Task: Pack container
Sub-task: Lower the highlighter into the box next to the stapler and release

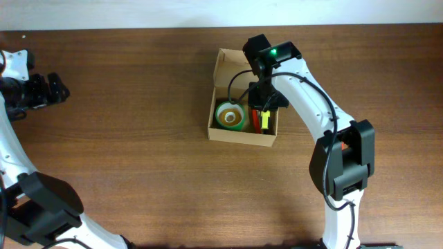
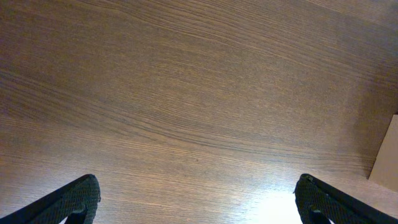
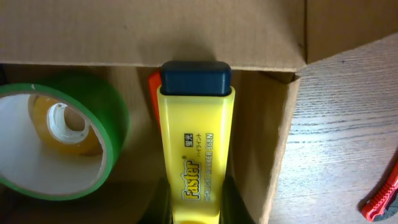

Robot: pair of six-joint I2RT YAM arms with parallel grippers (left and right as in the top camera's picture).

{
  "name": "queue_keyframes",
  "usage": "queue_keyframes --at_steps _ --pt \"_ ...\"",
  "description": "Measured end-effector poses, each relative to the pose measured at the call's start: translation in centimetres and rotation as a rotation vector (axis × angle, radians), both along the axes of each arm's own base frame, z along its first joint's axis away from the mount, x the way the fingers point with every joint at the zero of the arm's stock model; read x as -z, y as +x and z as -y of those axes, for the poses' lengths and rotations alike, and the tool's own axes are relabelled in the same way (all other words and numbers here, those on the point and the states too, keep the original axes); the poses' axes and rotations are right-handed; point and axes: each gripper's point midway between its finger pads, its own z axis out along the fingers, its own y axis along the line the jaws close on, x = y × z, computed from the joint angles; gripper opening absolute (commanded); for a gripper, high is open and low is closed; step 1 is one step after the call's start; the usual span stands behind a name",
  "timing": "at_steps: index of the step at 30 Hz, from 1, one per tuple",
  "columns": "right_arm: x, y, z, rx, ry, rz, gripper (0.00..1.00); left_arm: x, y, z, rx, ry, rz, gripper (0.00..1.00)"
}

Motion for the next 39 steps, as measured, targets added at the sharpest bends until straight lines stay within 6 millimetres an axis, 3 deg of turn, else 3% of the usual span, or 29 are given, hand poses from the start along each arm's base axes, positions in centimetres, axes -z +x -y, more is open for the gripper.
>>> queue_keyframes --at_steps 18,29,39 --pt "0.0 0.2 0.0 -0.02 0.001 0.014 0.04 0.0 0.0 0.0 0.0 0.0 0.0 1.0" --pt "-3.9 0.6 -0.1 -0.04 0.035 0.121 0.04 0.0 0.0 0.0 0.0 0.0 0.0 1.0" --pt "-0.3 -1.7 0.9 -0.041 0.014 0.072 0.04 0.0 0.0 0.0 0.0 0.0 0.0 1.0"
